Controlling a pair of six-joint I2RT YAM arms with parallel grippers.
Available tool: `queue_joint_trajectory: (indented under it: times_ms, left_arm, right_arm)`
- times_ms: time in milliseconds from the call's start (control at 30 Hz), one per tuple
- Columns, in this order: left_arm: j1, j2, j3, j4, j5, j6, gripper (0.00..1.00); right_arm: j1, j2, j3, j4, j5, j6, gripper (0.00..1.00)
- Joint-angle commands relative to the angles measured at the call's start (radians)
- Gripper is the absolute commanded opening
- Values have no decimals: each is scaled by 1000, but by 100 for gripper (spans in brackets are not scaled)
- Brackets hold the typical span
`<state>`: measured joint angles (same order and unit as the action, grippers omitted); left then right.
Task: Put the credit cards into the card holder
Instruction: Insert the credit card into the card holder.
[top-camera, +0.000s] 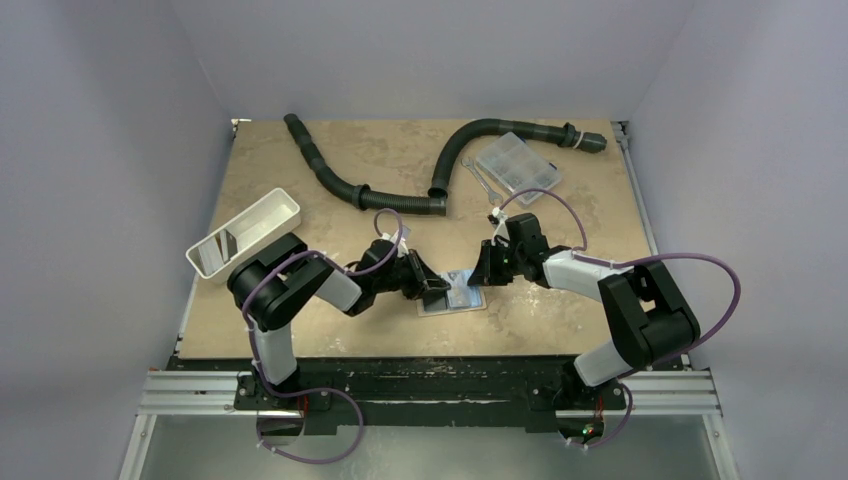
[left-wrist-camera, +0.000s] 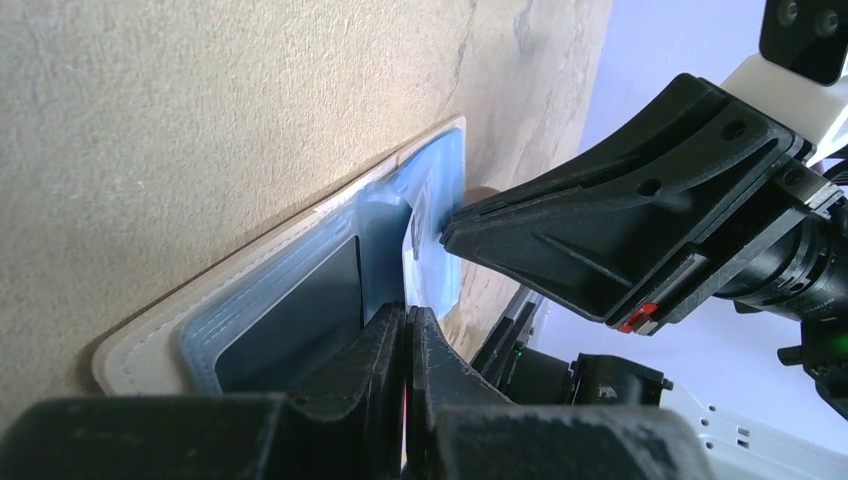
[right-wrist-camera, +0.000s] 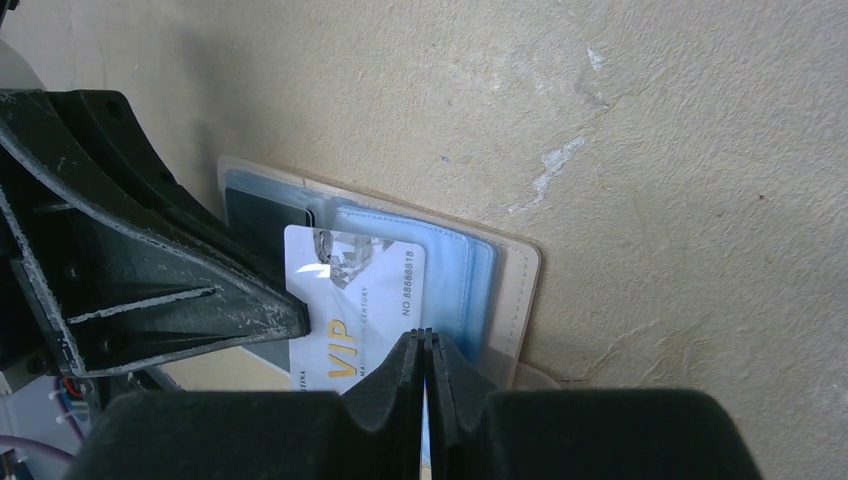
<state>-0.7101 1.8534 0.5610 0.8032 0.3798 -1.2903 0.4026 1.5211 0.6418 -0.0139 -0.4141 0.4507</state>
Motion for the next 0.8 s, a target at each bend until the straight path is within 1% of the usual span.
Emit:
queue_joint_trajectory:
  times_ms: [0,300,567,667,767]
  left_arm:
    - [-18,6,-3,75,-73,-20,0]
    - [-45,38,-5,131,-103,-34,0]
    - [-61,91,6,186,-78,-44,0]
    - [-61,76,26,122,-77,-2,0]
    - [-61,49,68,-15,-78,62,1]
  right_arm:
    - [-10,-4,-11,-13,25,-26,12]
    - [-10,-8,-19,-10,20,-23,12]
    - [-9,-10,-20,-8,17,-24,12]
    - [-10,-14,-23,-7,16,-23,12]
    - [-11,-15,-26,-6,15,-22,12]
